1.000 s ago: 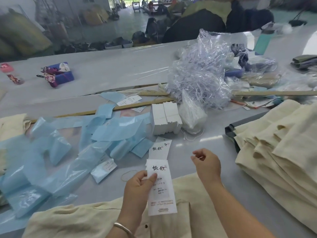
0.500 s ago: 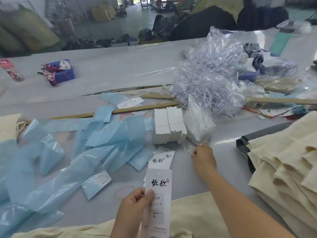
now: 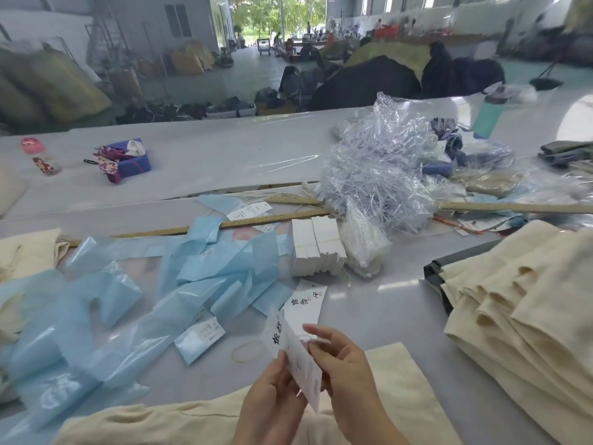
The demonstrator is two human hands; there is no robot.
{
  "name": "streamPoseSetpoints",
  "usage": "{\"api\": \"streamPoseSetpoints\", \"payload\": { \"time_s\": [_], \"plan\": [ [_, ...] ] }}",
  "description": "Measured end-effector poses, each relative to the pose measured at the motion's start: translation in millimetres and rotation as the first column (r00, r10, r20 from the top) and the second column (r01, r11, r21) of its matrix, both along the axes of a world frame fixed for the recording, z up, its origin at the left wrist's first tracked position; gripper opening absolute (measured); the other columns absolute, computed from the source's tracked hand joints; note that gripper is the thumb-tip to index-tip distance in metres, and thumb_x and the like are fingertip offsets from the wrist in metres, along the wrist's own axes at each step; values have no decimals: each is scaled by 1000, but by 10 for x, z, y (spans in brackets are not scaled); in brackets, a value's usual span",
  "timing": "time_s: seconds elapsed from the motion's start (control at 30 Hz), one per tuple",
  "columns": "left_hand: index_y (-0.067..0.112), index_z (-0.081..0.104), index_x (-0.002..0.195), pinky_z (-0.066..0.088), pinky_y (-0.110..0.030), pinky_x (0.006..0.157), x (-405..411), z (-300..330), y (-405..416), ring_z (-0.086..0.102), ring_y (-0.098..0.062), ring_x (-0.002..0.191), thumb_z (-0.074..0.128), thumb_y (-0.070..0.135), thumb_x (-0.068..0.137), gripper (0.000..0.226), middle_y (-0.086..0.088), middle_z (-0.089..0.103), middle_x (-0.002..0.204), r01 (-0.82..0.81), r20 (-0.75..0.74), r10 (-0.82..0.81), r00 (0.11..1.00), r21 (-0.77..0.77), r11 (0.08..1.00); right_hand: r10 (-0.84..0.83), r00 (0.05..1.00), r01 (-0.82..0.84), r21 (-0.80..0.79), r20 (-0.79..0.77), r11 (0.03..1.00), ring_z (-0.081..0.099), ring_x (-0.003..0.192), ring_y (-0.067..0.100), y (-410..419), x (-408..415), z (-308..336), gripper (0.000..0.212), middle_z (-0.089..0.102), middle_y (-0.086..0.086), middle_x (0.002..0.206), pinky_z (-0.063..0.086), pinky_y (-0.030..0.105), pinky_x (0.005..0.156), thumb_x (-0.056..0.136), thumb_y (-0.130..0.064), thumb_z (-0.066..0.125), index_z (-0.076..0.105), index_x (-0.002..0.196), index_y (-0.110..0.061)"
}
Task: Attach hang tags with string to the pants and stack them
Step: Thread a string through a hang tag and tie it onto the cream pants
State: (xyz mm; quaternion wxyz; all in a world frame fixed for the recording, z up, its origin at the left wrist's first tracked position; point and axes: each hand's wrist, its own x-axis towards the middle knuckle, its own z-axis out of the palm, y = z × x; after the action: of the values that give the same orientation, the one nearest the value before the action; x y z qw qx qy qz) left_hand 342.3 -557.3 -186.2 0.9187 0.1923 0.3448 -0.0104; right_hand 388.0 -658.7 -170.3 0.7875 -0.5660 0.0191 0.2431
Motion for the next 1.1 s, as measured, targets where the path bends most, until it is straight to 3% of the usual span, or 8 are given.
{"api": "streamPoseSetpoints", "payload": {
  "time_s": [0.07, 0.2, 0.27, 0.37, 0.57, 0.73, 0.97, 1.1],
  "plan": [
    [-6, 61, 111, 54, -44, 68, -107, 52, 21, 65, -33, 84, 44, 18, 100, 31, -22, 71, 96, -25, 0, 25, 1000, 111, 993, -48, 996, 50, 24, -79, 998, 49, 71, 31, 16, -147, 21, 32, 68, 13, 75, 38, 31, 58, 87, 13, 54, 77, 87, -9],
    [0, 64, 105, 49, -41, 81, -321, 168, 93, 61, -28, 88, 48, 10, 98, 21, -17, 71, 94, -79, 71, 57, 996, 351, 933, -145, 968, 141, -39, -205, 989, 55, 53, 23, -20, -381, 132, 26, 67, 13, 66, 40, 25, 48, 83, 15, 53, 72, 80, -3],
    [-1, 66, 104, 50, -39, 78, -418, 230, 146, 64, -25, 85, 48, 7, 96, 21, -15, 73, 93, -77, 123, 25, 992, 440, 895, -196, 975, 168, -223, -108, 960, 50, 55, 20, -58, -459, 141, 21, 66, 9, 70, 38, 24, 49, 82, 10, 56, 70, 82, -6],
    [-3, 65, 105, 50, -36, 76, -558, 337, 209, 67, -24, 83, 52, 11, 88, 26, -20, 71, 97, -27, 177, -76, 981, 518, 855, -162, 979, 196, -348, 124, 917, 57, 80, 21, -89, -528, 230, 17, 65, 6, 93, 48, 28, 70, 78, 1, 69, 75, 78, -15],
    [-3, 63, 78, 51, -22, 52, -804, 535, 332, 65, -18, 59, 44, 6, 93, 25, -13, 65, 67, 23, 254, -210, 944, 587, 810, 291, 956, -293, -170, -36, 941, 57, 70, 10, -34, -639, 479, 16, 74, 3, 89, 41, 23, 65, 81, -23, 73, 78, 88, -9],
    [-9, 67, 101, 54, -28, 70, -932, 606, 389, 67, -26, 86, 49, 10, 93, 27, -23, 69, 94, 44, 275, -295, 915, 658, 752, 258, 966, -257, -70, 3, 964, 46, 61, 11, 83, -785, 484, 18, 63, 2, 74, 35, 20, 57, 72, -15, 75, 77, 88, -6],
    [-3, 71, 105, 54, -29, 72, -1038, 588, 356, 68, -25, 88, 59, 16, 91, 26, -23, 69, 98, 46, 322, -308, 895, 619, 784, 193, 978, -182, 123, -80, 975, 44, 89, 29, 213, -922, 495, 22, 56, 20, 96, 39, 37, 80, 75, -3, 69, 73, 97, 2],
    [5, 74, 105, 54, -37, 79, -1072, 598, 331, 66, -28, 89, 62, 25, 89, 28, -23, 71, 103, 61, 247, -334, 910, 715, 696, 164, 977, -140, 174, -132, 975, 62, 65, 27, 200, -933, 531, 30, 68, 21, 80, 53, 33, 63, 62, -5, 68, 73, 90, 2]
  ]
}}
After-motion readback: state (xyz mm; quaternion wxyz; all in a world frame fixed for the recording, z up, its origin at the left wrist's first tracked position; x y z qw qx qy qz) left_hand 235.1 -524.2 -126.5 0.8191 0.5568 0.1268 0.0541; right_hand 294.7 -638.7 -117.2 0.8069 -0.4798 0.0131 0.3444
